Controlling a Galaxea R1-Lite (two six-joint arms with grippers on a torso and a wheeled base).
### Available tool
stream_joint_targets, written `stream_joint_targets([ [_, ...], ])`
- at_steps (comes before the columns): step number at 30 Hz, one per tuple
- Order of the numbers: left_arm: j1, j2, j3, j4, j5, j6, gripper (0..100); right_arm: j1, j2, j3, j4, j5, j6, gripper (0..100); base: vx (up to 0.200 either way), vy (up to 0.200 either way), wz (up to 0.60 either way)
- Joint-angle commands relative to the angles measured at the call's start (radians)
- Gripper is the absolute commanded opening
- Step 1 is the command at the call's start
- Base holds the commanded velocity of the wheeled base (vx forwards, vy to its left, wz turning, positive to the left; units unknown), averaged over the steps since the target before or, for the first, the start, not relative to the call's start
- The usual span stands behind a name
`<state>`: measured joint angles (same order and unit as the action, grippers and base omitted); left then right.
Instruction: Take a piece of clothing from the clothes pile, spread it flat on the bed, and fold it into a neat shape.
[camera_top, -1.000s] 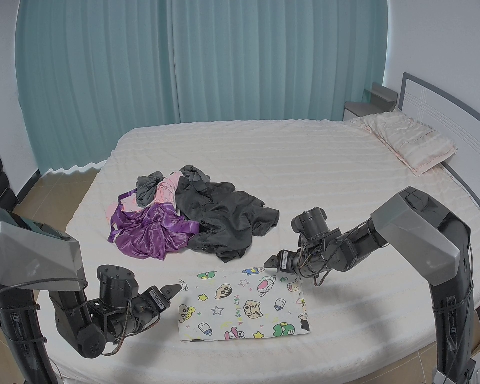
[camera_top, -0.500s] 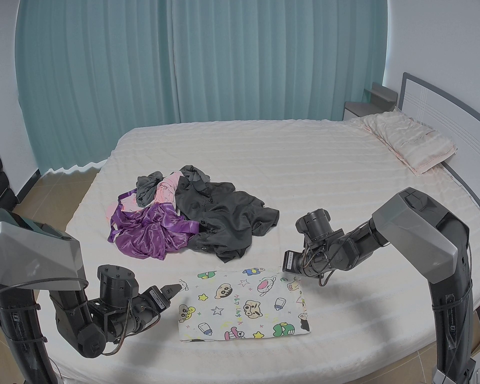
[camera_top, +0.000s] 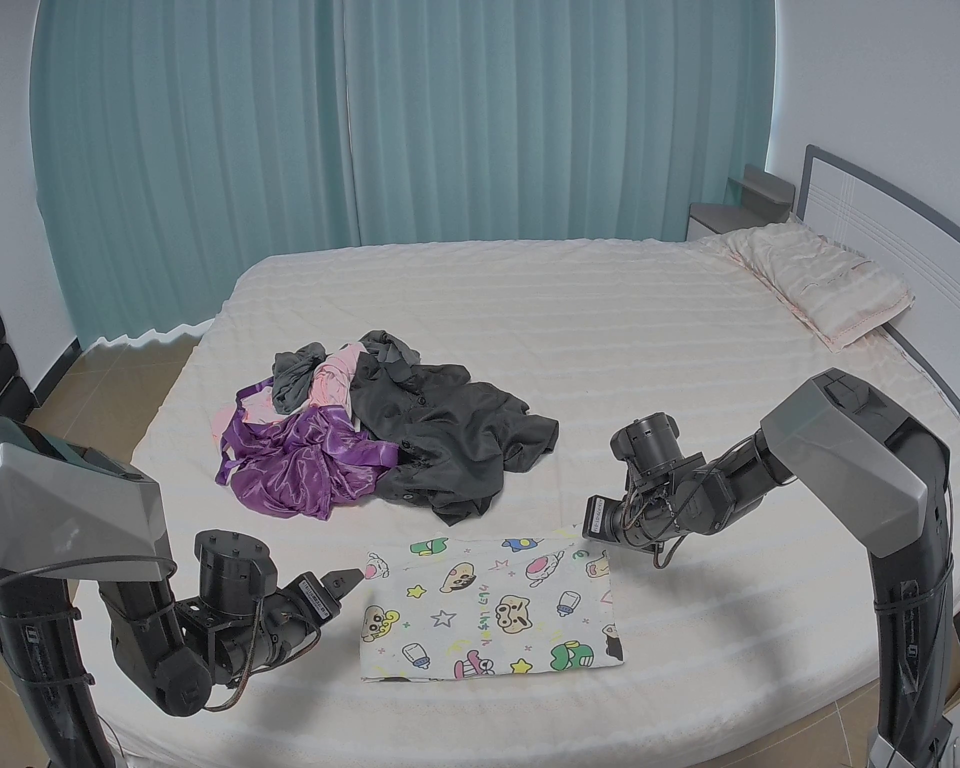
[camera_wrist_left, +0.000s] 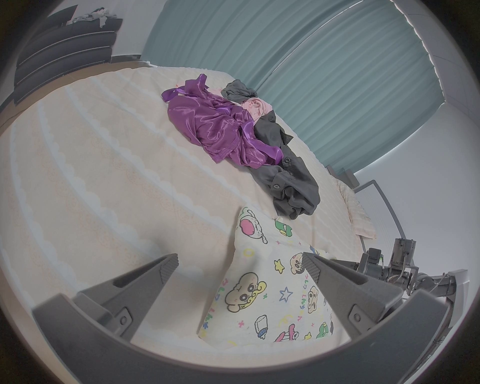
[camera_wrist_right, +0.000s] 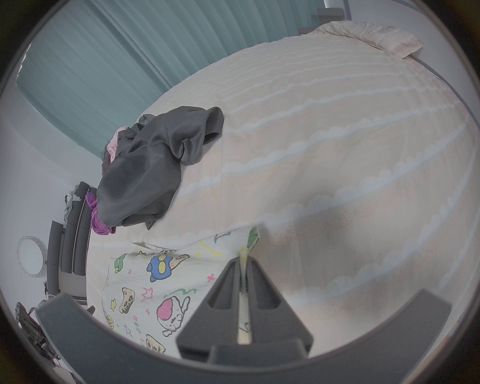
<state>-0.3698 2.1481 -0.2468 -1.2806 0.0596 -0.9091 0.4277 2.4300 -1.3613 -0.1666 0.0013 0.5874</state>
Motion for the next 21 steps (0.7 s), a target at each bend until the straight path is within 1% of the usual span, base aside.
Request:
stream_joint_targets([
  [1, 0.000, 0.001, 0.000, 0.000, 0.002, -0.001, 100, -0.001, -0.002, -0.004, -0.001, 0.000, 0.000, 0, 0.000, 0.000, 0.00],
  [4, 0.000, 0.001, 0.001, 0.000, 0.000, -0.001, 100, -0.001, -0.005, 0.001, 0.001, 0.000, 0.000, 0, 0.000, 0.000, 0.00],
  [5, 0.000, -0.001, 0.003, 0.000, 0.000, -0.001, 100, -0.003, -0.014, 0.004, -0.002, 0.000, 0.005, 100, 0.000, 0.000, 0.00],
  [11, 0.003, -0.017, 0.000, -0.016, 0.002, -0.002, 100, -0.030, -0.109, 0.036, -0.021, -0.001, 0.017, 100, 0.000, 0.000, 0.00],
  [15, 0.031, -0.063, 0.021, -0.097, 0.011, 0.006, 100, -0.058, -0.253, 0.128, -0.059, -0.058, 0.077, 100, 0.000, 0.000, 0.00],
  [18, 0.074, -0.151, 0.044, -0.134, 0.014, 0.012, 100, -0.076, -0.431, 0.258, -0.120, -0.086, 0.081, 100, 0.000, 0.000, 0.00],
  [19, 0.074, -0.151, 0.044, -0.134, 0.014, 0.012, 100, -0.076, -0.431, 0.258, -0.120, -0.086, 0.081, 100, 0.000, 0.000, 0.00],
  [20, 0.103, -0.237, 0.058, -0.135, 0.014, 0.029, 100, -0.079, -0.568, 0.364, -0.174, -0.106, 0.074, 100, 0.000, 0.000, 0.00],
  [21, 0.115, -0.287, 0.067, -0.135, 0.014, 0.044, 100, -0.081, -0.635, 0.422, -0.197, -0.121, 0.069, 100, 0.000, 0.000, 0.00],
])
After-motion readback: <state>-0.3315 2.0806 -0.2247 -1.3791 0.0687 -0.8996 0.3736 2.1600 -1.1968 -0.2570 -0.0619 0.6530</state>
